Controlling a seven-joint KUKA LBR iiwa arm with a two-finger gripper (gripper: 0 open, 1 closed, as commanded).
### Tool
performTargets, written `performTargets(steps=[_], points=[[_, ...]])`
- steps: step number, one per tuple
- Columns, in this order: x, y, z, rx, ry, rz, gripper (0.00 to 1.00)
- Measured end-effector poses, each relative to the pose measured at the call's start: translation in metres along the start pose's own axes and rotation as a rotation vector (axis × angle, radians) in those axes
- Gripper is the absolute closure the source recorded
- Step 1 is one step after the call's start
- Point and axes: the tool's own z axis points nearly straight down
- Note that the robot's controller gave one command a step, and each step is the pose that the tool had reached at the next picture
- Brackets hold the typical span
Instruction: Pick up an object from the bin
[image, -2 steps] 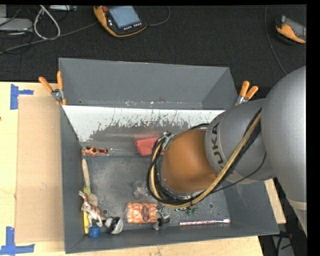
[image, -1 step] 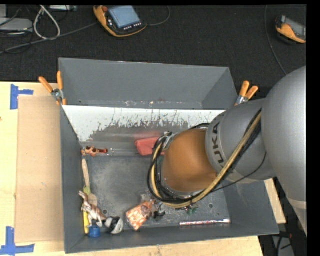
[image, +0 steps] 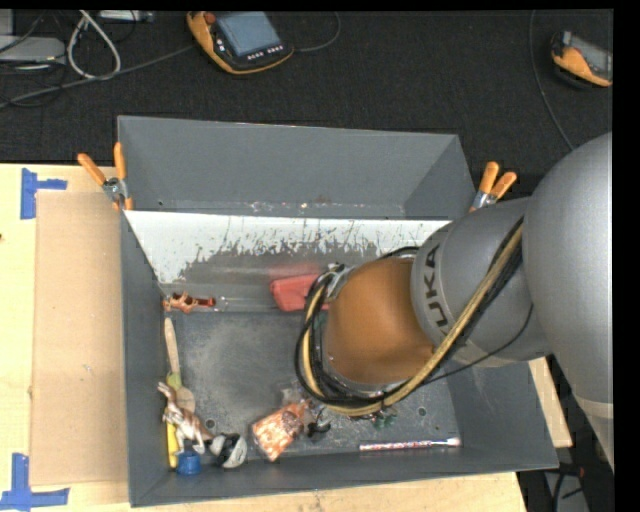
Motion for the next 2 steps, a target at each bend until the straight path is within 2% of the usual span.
performTargets(steps=[1, 2], points=[[0.003, -0.003, -0.070, -0.002, 0.006, -0.079, 1.00], [0.001, -0.003, -0.154, -0.004, 0.011, -0.022, 1.00]])
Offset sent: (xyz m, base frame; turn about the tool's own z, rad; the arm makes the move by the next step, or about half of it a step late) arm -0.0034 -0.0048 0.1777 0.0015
